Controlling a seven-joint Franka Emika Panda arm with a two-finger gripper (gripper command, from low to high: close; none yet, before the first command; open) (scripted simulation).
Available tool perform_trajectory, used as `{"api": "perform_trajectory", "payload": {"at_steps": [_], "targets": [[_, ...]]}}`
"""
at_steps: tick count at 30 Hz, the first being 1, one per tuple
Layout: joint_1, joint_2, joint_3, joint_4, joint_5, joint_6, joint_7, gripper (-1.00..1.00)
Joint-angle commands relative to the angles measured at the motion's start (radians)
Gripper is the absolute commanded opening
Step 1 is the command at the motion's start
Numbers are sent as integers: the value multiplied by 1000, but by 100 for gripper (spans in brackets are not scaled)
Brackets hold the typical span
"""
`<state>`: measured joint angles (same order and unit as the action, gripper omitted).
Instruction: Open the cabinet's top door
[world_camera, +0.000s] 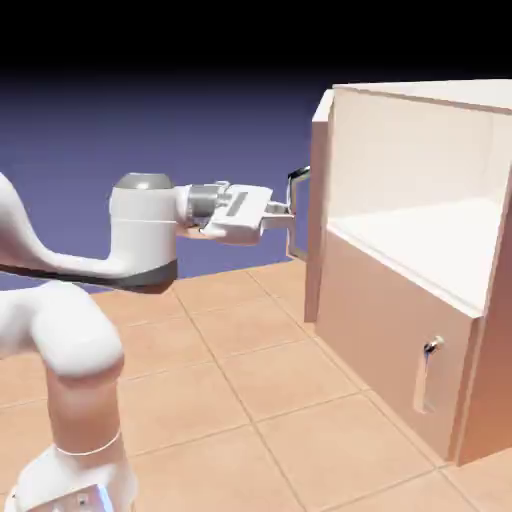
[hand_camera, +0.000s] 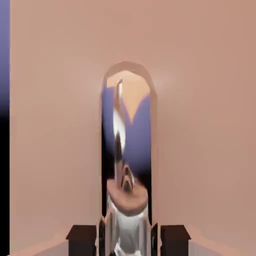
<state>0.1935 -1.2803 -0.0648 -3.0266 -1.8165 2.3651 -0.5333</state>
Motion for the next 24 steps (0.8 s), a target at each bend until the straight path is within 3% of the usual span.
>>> {"api": "perform_trajectory", "payload": {"at_steps": [1,12,24], "targets": [[5,-17,29,-9,44,-18,-16,-100],[131,-100,398,-29,517,-310,-129,-100],[126,79,833,184,945,-693,-103,-100]]}}
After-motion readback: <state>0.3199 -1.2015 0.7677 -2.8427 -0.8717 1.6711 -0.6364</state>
